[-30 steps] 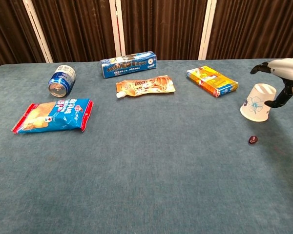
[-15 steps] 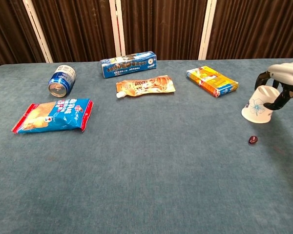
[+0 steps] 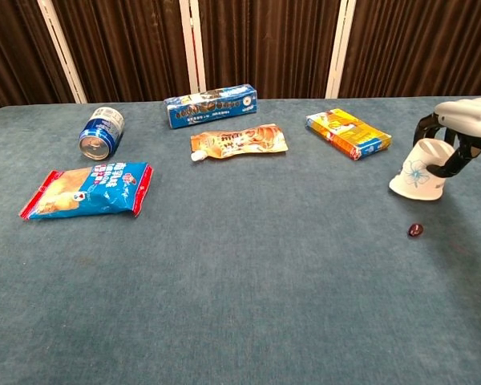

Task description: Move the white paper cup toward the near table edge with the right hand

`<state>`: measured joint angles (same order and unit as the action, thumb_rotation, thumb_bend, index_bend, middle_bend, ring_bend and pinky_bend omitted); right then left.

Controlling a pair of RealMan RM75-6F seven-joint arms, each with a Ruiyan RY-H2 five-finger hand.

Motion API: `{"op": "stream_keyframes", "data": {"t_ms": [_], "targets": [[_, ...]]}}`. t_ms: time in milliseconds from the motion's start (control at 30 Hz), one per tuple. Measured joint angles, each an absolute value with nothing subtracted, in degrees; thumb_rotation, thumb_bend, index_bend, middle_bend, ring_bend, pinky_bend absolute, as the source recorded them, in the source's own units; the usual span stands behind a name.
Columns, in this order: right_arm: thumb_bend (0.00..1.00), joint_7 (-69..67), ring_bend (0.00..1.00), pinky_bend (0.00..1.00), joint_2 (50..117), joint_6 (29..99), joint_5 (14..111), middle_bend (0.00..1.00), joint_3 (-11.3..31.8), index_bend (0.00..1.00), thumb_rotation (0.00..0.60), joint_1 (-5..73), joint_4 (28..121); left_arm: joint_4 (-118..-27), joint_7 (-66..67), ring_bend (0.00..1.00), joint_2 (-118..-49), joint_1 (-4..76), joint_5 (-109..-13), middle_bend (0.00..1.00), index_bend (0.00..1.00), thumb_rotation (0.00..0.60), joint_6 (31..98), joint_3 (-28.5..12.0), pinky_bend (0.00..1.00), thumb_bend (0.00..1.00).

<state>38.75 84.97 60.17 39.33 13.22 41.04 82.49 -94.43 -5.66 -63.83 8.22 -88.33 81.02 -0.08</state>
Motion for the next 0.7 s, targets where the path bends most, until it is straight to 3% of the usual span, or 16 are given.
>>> {"op": "stream_keyframes", "data": {"t_ms": [300, 700], "targets": [[0.49, 38.8, 0.35, 0.32, 80.9, 63.5, 42.0, 0.3, 12.8, 0.42, 0.6, 40.1, 92.7, -94.4, -5.5, 0.0, -63.9, 8.1, -88.8, 0.0, 0.0, 0.6, 81.4, 0.0, 0.0, 0.0], [0.49, 40.1, 0.35, 0.32, 77.5, 69.7, 46.9, 0.3, 7.9, 0.42, 0.6, 36.5, 105.6, -94.0, -5.2, 0.0, -64.2, 8.0, -89.0, 0.0, 0.0, 0.6, 82.0, -0.1, 0.0, 0.0]]}}
